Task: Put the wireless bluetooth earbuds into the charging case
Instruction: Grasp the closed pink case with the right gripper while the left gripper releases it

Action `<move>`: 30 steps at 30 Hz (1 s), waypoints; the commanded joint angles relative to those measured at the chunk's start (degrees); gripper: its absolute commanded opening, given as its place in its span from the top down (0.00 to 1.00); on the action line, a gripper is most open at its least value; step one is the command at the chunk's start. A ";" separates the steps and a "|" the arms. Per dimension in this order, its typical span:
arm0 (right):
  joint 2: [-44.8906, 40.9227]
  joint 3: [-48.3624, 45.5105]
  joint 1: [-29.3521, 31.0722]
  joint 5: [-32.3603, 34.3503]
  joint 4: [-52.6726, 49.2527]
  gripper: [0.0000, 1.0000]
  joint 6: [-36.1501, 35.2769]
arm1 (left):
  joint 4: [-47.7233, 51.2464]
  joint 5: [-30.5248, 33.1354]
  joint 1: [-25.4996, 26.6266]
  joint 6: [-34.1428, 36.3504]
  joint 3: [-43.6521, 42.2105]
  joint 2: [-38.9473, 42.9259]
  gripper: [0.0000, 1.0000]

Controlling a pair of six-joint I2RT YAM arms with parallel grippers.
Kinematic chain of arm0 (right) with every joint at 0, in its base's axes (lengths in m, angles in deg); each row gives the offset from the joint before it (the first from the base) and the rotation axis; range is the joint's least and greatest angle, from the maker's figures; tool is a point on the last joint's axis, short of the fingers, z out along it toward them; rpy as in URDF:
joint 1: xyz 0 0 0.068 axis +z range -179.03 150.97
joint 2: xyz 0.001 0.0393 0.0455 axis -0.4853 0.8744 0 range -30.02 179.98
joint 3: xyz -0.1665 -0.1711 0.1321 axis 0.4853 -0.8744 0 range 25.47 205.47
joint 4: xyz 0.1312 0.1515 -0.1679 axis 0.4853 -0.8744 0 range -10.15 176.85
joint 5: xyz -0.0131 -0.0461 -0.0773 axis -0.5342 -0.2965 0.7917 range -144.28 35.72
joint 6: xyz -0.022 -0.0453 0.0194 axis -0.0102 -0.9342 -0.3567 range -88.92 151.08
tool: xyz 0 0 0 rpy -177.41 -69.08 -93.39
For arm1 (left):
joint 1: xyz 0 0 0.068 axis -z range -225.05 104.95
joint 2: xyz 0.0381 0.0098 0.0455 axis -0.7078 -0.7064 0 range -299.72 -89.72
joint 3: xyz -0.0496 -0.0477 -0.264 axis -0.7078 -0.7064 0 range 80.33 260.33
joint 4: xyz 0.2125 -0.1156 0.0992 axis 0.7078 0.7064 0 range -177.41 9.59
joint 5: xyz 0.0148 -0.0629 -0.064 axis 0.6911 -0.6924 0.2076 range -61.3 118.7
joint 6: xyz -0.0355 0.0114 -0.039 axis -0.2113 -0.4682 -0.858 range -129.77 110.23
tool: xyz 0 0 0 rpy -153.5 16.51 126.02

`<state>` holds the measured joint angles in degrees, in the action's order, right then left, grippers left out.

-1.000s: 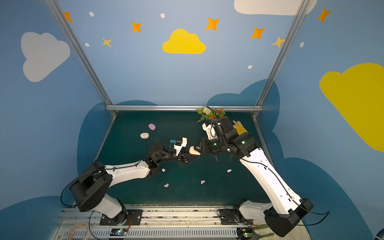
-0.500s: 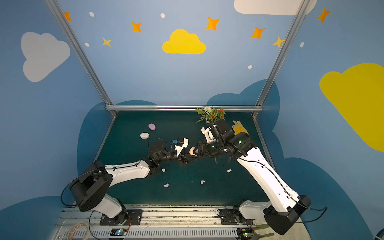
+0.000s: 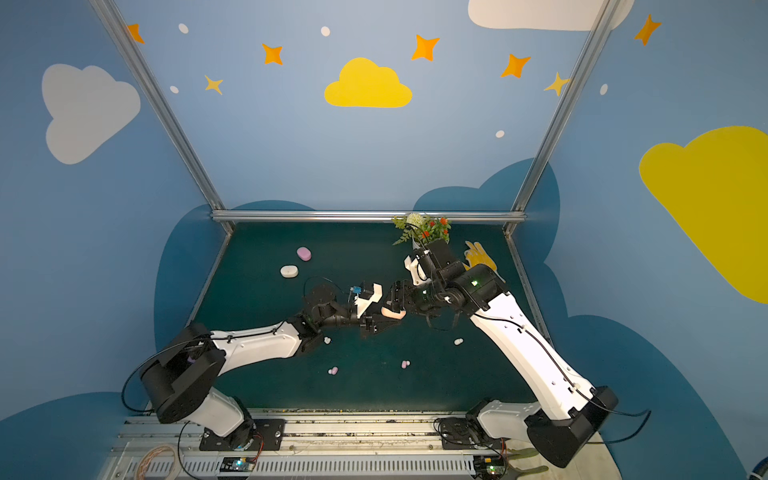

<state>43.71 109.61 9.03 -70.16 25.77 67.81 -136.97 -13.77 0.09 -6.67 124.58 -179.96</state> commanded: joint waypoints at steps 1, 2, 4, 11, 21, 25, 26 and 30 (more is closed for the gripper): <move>1.02 -1.03 -0.18 -1.23 1.07 0.24 0.68 | -0.50 0.23 0.12 1.04 1.45 1.38 0.96; 1.28 -1.24 -0.20 -1.47 1.23 0.24 0.78 | -0.61 0.26 0.20 1.08 1.37 1.38 0.96; 1.65 -1.57 -0.18 -1.99 1.55 0.24 0.89 | -0.62 0.28 0.19 1.13 1.40 1.38 0.96; 2.20 -2.81 -0.20 -3.09 3.02 0.24 1.31 | -0.64 0.25 0.22 1.19 1.37 1.24 0.96; 2.47 -4.55 -0.18 -3.72 4.48 0.35 1.83 | -0.73 0.18 0.47 0.98 1.28 0.93 0.96; 2.15 -4.71 -0.20 -3.47 4.53 0.41 1.90 | -0.53 0.06 0.54 1.10 1.40 0.72 0.96; 2.10 -4.77 -0.18 -3.46 4.54 0.43 1.94 | -0.41 0.02 0.54 1.10 1.38 0.67 0.96; 1.80 -4.94 -0.18 -3.37 4.59 0.49 2.02 | -0.23 -0.01 0.51 1.07 1.51 0.53 0.96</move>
<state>46.09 105.15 9.03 -73.57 29.81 69.71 -136.84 -13.32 0.40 -5.91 124.58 -179.93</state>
